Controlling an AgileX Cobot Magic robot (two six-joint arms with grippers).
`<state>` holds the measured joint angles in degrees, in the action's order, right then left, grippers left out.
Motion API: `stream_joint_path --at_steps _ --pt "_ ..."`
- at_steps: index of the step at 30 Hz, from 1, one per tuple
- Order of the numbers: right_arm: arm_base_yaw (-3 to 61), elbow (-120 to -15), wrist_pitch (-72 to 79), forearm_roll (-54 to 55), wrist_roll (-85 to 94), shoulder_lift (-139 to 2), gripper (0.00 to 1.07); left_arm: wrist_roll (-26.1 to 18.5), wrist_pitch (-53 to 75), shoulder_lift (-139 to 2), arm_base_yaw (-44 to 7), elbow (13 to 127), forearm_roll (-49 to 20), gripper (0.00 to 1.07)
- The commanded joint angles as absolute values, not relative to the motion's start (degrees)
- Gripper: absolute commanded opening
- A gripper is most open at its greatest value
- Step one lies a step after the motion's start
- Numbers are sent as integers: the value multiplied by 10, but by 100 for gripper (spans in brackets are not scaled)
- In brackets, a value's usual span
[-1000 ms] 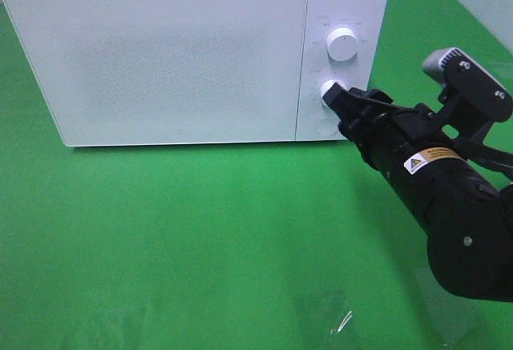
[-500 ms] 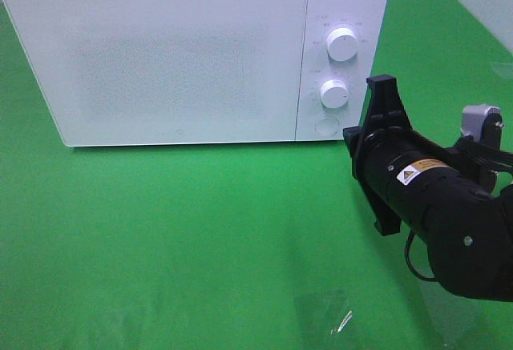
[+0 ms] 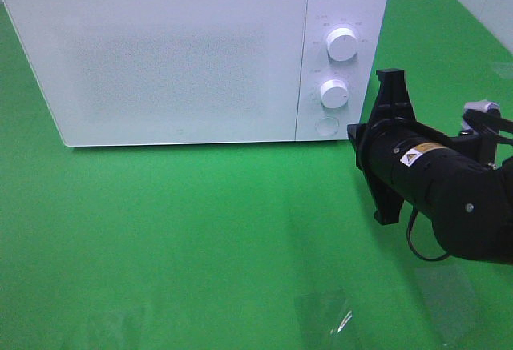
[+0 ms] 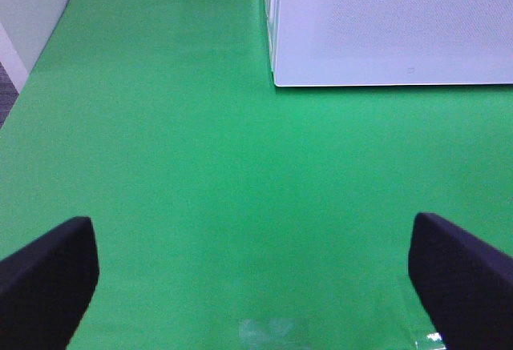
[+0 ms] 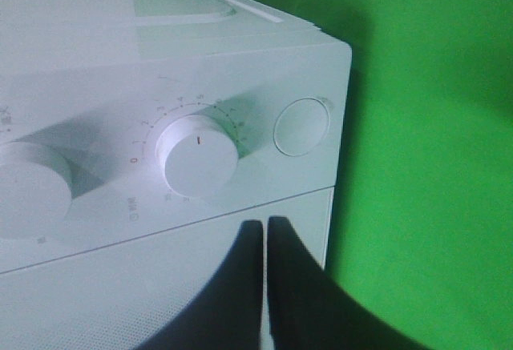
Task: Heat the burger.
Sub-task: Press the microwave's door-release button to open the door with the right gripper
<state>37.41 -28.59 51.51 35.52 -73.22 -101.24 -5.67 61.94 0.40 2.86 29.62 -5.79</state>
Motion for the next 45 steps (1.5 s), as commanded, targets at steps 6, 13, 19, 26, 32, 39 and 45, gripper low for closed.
stream_joint_path --at_steps 6,13,19,26,32,39,45 --pt "343 -332 506 289 -806 -1080 0 -58 612 15 25 297 -60 100" --pt "333 -375 514 281 -808 -1122 0 -58 612 15 25 297 -60 100" --pt "333 -403 518 281 -812 -1155 0 -58 612 15 25 297 -60 100" --pt "302 -442 514 255 -810 -1192 0 -58 612 12 25 297 -60 100" --pt "295 -463 515 248 -807 -1214 0 -58 612 12 25 297 -60 100" --pt "293 -479 542 259 -800 -1228 0 -58 612 12 25 297 -60 100" --pt "292 -479 568 282 -775 -1228 0 -58 612 12 25 297 -60 100"
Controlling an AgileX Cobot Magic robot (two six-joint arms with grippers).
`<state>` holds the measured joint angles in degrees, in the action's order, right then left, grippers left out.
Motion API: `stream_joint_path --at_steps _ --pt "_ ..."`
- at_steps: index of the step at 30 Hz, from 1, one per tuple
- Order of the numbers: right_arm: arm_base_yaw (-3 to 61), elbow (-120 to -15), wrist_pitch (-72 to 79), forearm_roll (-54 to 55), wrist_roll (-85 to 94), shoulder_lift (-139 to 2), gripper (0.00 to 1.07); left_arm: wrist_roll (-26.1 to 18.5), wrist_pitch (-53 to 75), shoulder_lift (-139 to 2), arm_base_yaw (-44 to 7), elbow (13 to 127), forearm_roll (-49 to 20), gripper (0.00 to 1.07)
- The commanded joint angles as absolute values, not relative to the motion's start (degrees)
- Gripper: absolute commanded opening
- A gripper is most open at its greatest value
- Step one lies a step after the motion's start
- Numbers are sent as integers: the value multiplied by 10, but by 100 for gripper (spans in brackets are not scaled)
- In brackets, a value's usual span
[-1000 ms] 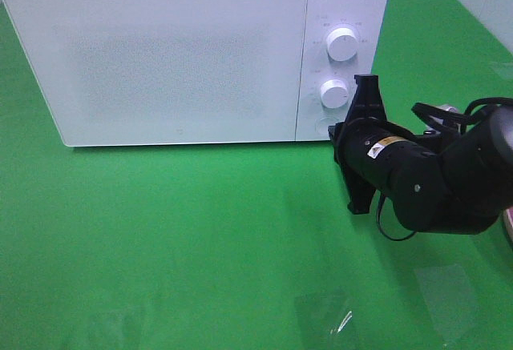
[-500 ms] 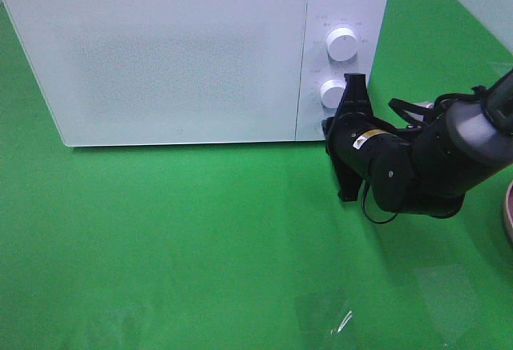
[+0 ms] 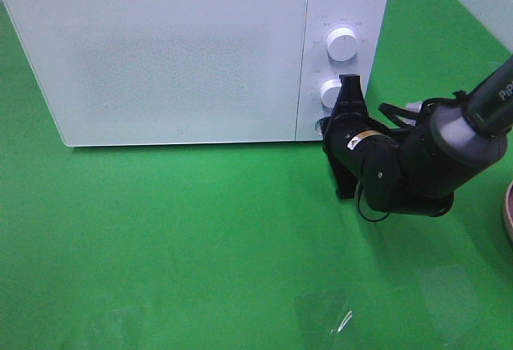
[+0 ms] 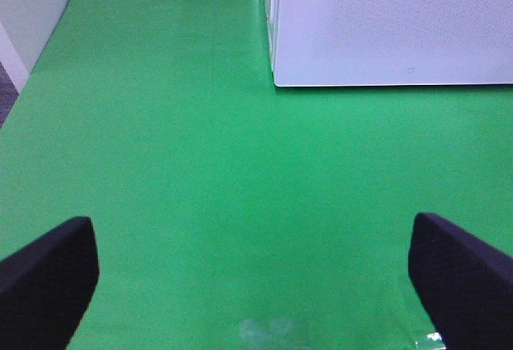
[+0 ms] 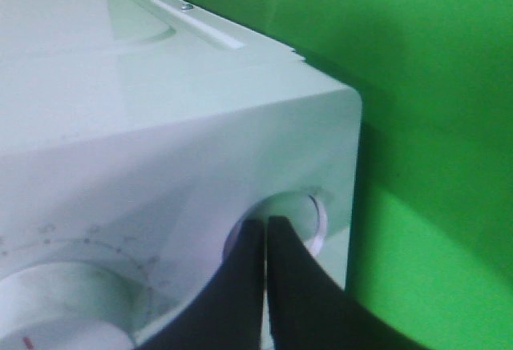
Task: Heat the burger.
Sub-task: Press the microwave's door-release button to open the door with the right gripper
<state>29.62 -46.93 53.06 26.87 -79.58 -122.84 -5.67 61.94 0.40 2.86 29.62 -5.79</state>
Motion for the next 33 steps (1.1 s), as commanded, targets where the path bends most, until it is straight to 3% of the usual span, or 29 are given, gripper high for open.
stream_joint_path --at_steps 1,20,33 --pt "287 -479 571 279 -776 -1228 0 -58 612 12 25 297 -60 100" --pt "287 -526 769 279 -782 -1267 0 -58 612 12 25 297 -60 100" --pt "260 -598 782 257 -773 -1295 0 -58 612 12 25 297 -60 100"
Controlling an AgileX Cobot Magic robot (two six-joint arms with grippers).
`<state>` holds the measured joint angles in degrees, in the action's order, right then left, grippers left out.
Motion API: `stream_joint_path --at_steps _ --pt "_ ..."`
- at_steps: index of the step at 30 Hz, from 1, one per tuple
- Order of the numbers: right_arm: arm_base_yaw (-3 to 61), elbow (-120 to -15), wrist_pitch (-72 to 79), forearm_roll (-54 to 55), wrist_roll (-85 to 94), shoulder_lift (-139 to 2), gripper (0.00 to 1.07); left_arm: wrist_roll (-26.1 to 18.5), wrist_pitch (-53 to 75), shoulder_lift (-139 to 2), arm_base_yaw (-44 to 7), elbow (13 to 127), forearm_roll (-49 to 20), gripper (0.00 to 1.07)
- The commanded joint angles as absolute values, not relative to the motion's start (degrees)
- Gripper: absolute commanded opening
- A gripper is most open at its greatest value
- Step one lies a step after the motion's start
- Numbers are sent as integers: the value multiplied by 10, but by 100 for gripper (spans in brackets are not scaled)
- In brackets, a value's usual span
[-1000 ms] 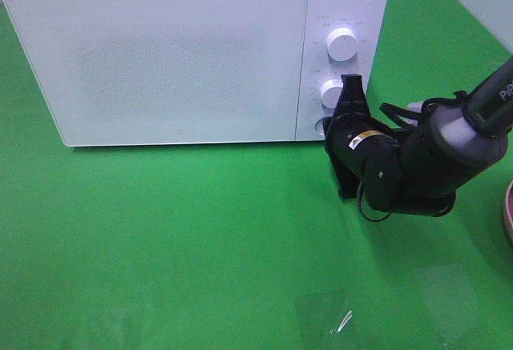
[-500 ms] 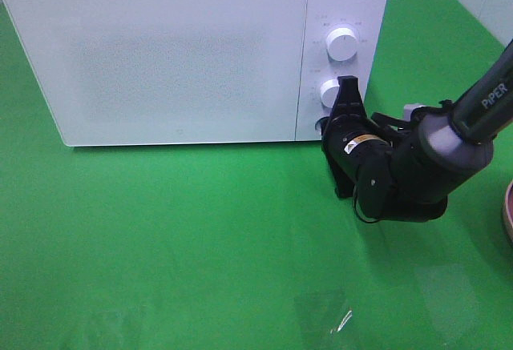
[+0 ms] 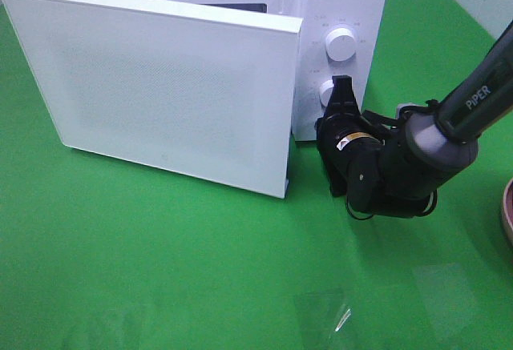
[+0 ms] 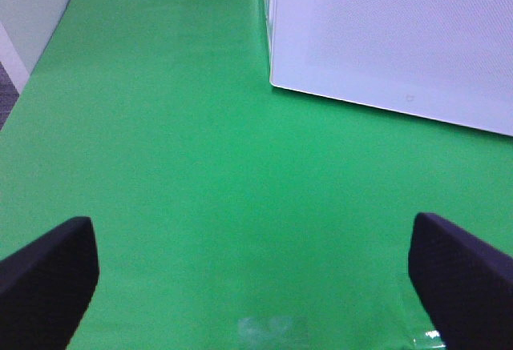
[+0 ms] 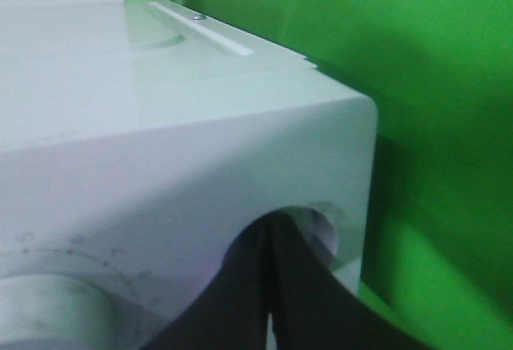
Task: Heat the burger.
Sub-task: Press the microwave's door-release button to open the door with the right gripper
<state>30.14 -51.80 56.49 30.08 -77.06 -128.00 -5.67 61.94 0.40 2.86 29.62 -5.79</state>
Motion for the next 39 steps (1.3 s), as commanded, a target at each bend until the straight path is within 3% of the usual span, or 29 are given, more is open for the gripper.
stream_joint_path --at_steps 1,23,39 --pt "260 -598 782 257 -773 -1295 0 -58 612 12 25 297 -60 100" --pt "261 -596 661 258 -776 -1273 0 -58 612 12 25 297 -60 100" --pt "262 -479 560 210 -790 -1199 0 -58 612 12 25 297 -60 100"
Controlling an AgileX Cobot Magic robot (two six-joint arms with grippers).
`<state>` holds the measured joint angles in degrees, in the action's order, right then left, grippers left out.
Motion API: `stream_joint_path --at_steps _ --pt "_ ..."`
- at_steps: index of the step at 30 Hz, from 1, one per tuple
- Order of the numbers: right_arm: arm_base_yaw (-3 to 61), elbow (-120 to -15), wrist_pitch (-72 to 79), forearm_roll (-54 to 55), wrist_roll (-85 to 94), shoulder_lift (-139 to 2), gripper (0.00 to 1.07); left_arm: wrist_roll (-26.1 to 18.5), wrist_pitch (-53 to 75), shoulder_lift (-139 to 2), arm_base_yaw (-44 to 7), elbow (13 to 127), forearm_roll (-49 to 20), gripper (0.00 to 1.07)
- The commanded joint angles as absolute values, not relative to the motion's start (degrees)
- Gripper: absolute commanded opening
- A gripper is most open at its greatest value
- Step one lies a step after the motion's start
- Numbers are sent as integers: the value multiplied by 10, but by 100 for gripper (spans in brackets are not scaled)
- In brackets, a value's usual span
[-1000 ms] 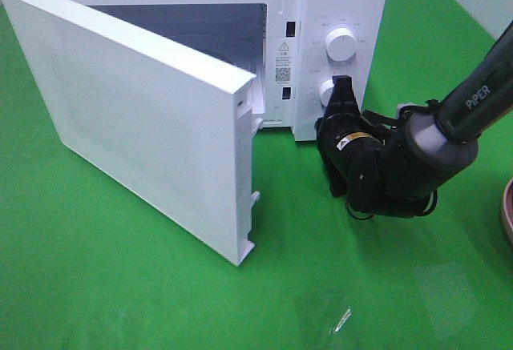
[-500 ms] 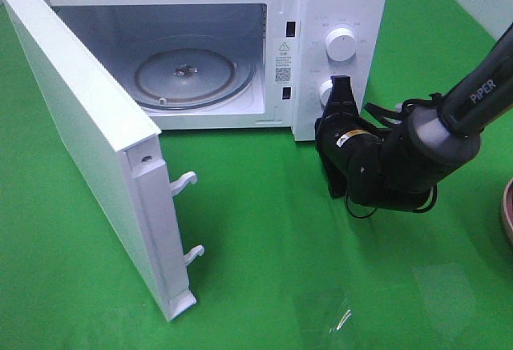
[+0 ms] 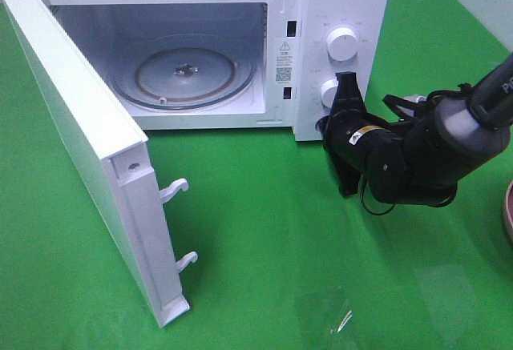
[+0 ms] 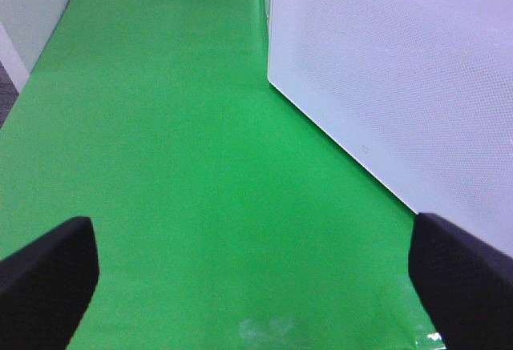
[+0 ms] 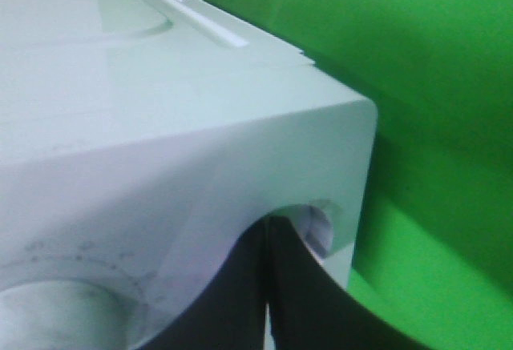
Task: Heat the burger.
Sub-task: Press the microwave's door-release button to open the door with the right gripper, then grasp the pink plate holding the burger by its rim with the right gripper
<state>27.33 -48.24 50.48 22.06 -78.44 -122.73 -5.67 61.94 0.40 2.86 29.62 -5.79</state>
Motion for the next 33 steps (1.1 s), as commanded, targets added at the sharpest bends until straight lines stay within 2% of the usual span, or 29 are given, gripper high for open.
stream_joint_path --at_steps 1,18,27,28,33 --pt "262 -465 543 194 -798 -1190 0 -58 612 12 25 297 -60 100" --pt "262 -366 371 103 -744 -1055 0 -58 612 12 25 297 -60 100" --pt "260 -365 225 -62 -690 -968 2 -58 612 12 25 297 -60 100" --pt "260 -365 198 -105 -681 -951 2 -58 612 12 25 297 -60 100" --pt "260 -365 135 -167 -661 -912 3 -58 612 12 25 297 -60 100"
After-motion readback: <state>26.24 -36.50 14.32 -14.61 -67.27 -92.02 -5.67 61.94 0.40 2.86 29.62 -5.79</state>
